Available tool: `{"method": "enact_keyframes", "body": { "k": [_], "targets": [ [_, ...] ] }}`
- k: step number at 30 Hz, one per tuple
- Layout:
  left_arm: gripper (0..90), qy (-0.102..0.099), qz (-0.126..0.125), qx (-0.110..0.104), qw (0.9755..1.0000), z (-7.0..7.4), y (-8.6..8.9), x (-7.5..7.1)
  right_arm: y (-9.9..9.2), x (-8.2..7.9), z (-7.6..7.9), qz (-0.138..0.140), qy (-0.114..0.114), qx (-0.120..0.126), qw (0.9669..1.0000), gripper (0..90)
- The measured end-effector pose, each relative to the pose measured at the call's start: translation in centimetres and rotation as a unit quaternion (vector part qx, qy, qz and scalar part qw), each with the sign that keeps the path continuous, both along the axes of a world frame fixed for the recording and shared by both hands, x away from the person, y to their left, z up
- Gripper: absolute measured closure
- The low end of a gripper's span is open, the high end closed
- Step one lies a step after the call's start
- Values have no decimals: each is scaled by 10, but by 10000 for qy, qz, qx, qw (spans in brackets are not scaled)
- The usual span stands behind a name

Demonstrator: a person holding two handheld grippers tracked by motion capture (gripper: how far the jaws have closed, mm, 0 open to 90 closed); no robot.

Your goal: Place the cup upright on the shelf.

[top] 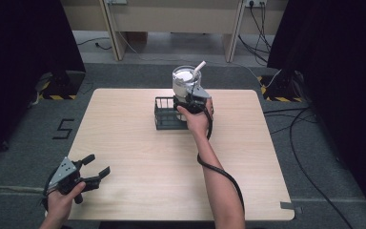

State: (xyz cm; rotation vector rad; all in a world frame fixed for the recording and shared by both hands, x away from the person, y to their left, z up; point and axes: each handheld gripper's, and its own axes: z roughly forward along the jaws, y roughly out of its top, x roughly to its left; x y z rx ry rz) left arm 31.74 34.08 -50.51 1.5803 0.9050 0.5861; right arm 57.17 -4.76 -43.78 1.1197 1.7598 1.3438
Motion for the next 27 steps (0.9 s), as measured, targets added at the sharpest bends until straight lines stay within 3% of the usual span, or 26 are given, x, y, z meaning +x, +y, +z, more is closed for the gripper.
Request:
{"method": "enact_keyframes", "body": {
  "k": [27],
  "targets": [
    [141, -5, -6, 4, 10000, 0, 1, 0, 1, -9, -5, -194, -133, 147, 9996, 101]
  ]
}}
